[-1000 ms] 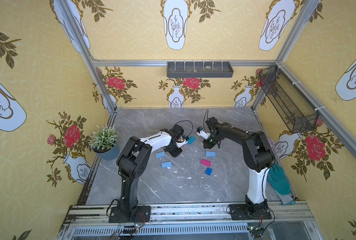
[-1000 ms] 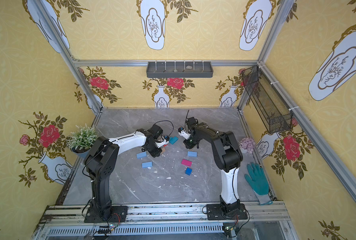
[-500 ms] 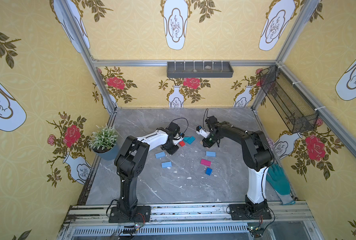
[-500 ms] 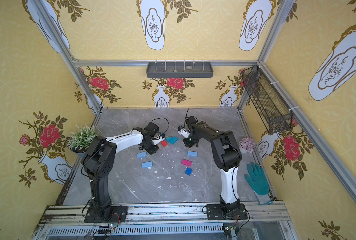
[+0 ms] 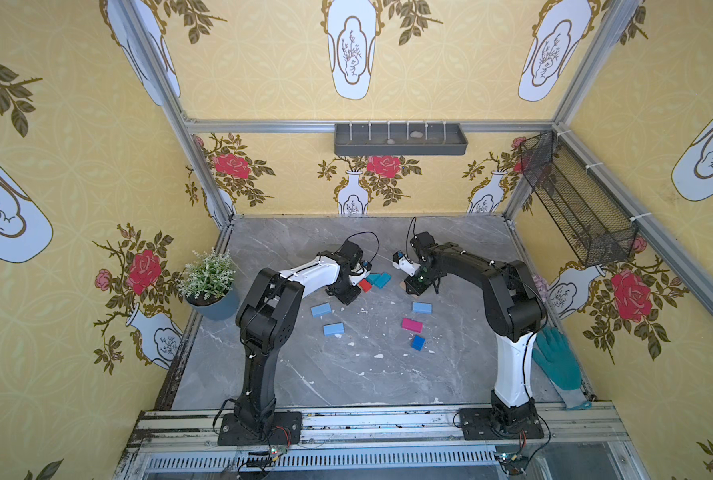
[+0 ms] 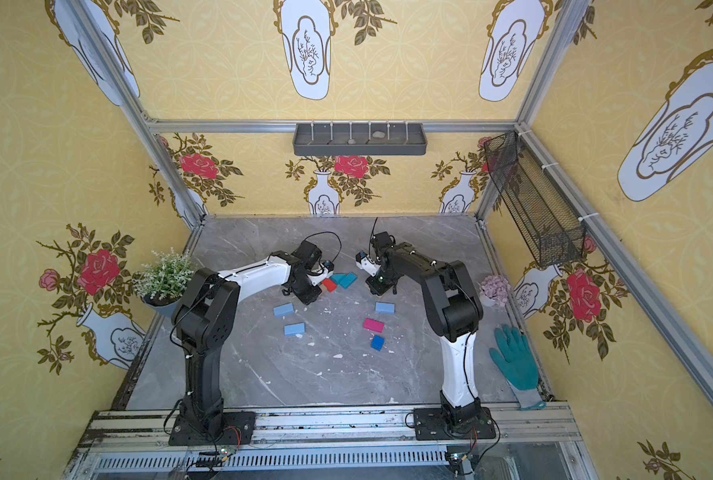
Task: Assemble a heart with building blocks
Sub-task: Assemble the building block at the center of the board.
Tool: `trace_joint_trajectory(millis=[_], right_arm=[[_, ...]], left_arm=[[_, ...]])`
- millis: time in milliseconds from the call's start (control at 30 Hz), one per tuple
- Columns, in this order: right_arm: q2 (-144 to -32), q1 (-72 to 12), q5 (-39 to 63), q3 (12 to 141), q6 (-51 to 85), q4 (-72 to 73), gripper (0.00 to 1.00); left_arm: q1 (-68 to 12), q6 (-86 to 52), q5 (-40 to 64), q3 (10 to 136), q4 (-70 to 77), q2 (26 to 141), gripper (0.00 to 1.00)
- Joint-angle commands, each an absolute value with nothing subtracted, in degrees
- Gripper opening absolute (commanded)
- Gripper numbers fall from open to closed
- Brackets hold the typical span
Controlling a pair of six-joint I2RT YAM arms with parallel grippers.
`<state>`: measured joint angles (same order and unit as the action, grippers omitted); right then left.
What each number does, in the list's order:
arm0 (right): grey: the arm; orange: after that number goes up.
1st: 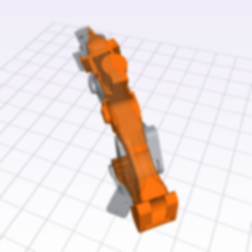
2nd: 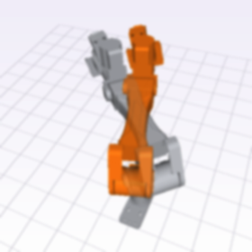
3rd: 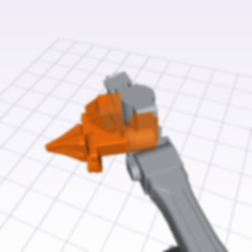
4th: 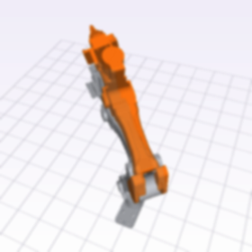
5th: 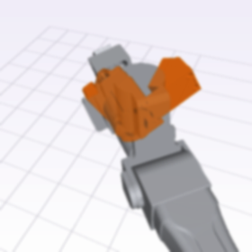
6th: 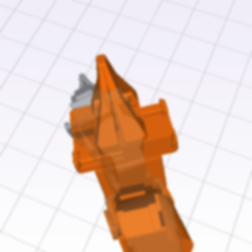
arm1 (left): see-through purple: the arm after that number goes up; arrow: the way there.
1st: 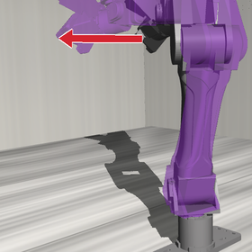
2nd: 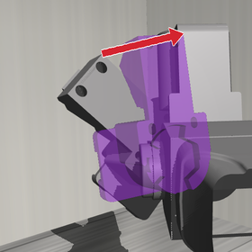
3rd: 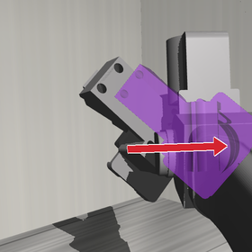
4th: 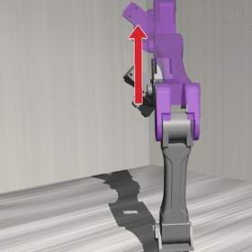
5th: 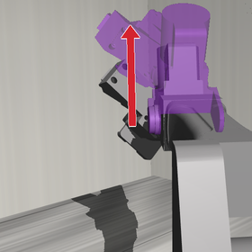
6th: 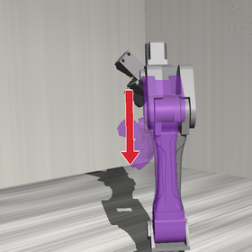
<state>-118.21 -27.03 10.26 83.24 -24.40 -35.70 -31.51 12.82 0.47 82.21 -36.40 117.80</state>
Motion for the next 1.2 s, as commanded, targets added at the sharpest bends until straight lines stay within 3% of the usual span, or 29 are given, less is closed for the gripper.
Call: trace_joint_trajectory(millis=[0,667,1167], right_arm=[[-118.7,-27.1,11.2,83.8,-24.1,-36.0,0.12],[-119.8,-28.7,11.7,85.0,-24.1,-36.1,0.13],[-122.5,-29.4,10.4,88.7,-25.8,-37.8,0.13]], left_arm=[[-31.5,12.9,0.5,82.6,-36.9,119.1,0.23],[-29.4,13.4,-0.9,78.1,-36.7,114.8,0.25],[-29.1,16.4,-1.3,81.3,-36.0,117.3,0.25]])
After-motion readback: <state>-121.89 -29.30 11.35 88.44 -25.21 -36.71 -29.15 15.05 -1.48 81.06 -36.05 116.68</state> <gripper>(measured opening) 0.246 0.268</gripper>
